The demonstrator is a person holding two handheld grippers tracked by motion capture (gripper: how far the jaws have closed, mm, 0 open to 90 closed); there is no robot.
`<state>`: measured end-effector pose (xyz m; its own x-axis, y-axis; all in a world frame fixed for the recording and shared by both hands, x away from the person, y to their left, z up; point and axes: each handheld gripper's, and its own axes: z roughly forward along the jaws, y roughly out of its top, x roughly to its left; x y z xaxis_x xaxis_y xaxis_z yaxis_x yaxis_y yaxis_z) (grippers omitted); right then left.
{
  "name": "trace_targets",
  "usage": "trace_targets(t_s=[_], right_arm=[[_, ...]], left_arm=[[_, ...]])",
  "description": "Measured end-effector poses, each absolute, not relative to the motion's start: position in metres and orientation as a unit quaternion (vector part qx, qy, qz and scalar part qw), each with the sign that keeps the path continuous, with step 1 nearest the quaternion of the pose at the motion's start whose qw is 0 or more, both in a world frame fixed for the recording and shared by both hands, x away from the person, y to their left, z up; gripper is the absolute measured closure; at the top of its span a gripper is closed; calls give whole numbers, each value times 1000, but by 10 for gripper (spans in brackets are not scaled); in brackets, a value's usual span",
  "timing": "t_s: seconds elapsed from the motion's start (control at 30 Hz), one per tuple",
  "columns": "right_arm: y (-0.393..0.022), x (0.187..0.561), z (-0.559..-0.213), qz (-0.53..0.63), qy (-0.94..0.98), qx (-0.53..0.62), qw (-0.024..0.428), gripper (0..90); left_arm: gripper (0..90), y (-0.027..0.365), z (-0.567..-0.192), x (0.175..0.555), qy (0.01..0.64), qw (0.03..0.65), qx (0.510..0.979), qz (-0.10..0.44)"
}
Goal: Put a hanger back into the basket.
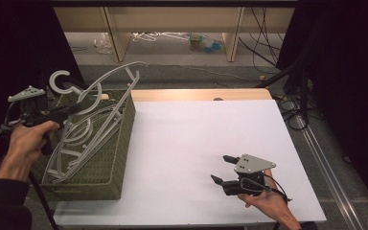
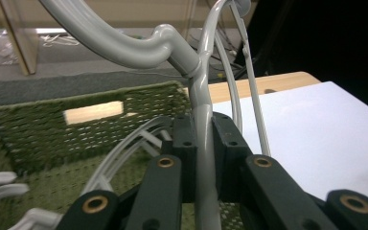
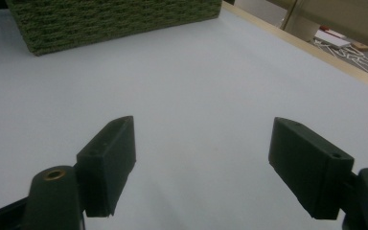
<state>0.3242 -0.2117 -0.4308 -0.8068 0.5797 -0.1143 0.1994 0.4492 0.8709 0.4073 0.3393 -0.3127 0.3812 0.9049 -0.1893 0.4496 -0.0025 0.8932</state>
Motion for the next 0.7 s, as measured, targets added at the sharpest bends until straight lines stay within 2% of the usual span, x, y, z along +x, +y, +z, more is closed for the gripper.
trace_targets(t_s=[0.43,0.7], right_arm=[[-211,325,-432,470,827,241,193,240],[-212,325,-431,469,829,237,190,239]], left_arm=[[813,362,-336,424,499,471,683,250],[812,377,-346,421,500,455,689,262]])
